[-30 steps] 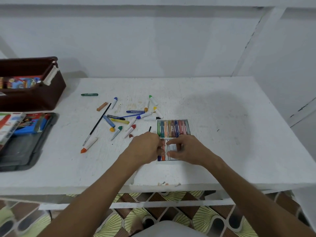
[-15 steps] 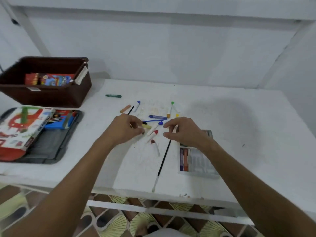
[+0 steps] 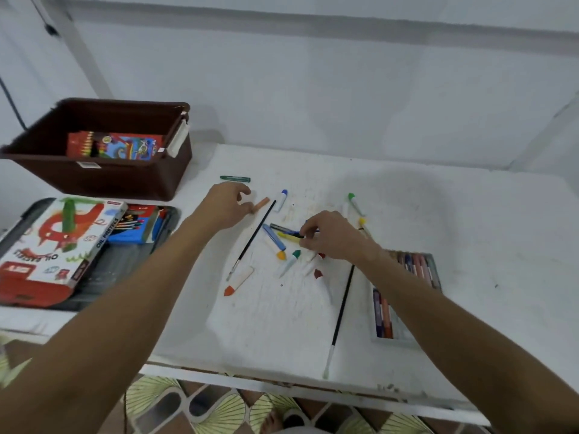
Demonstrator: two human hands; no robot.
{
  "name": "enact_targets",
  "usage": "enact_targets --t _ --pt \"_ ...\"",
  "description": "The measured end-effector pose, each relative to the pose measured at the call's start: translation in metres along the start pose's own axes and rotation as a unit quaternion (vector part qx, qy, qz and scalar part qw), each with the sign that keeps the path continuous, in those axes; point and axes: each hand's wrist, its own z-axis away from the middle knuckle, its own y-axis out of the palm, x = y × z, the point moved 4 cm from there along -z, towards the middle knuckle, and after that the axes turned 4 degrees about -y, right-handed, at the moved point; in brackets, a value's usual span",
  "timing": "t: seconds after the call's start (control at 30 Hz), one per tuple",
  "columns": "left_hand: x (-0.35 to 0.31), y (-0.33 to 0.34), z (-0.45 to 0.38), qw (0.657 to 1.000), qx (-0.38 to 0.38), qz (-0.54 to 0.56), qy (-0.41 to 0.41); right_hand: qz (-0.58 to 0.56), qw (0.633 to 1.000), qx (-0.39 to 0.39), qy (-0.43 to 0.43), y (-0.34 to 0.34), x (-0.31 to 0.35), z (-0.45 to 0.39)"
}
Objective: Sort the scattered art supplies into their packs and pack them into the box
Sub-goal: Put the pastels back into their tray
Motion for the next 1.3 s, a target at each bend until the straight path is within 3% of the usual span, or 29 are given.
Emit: enact_targets --t 0.37,0.6,0.9,1.1,1.3 --pt "-0.004 0.029 -0.012 1.0 0.008 0.023 -0.018 0.038 0.999 0.017 0.014 0.005 0.009 -0.001" --pt "-0.03 0.01 0.031 0.996 -0.056 0.073 -0.014 -0.052 0.998 -0.014 0.025 -0.017 0.005 0.035" --pt "-0.136 0.049 0.124 0.978 0.04 0.196 0.055 -0.106 0.987 -0.073 0.094 -0.056 -0.047 0.14" --pt "-0.176 0.09 0.17 0.976 0.1 0.182 0.065 -0.115 0.983 -0.052 0.136 -0.048 -0.079 0.192" --pt "-0.196 0.11 0.191 0.979 0.096 0.169 0.057 -0.115 0.98 -0.079 0.142 -0.036 -0.087 0.208"
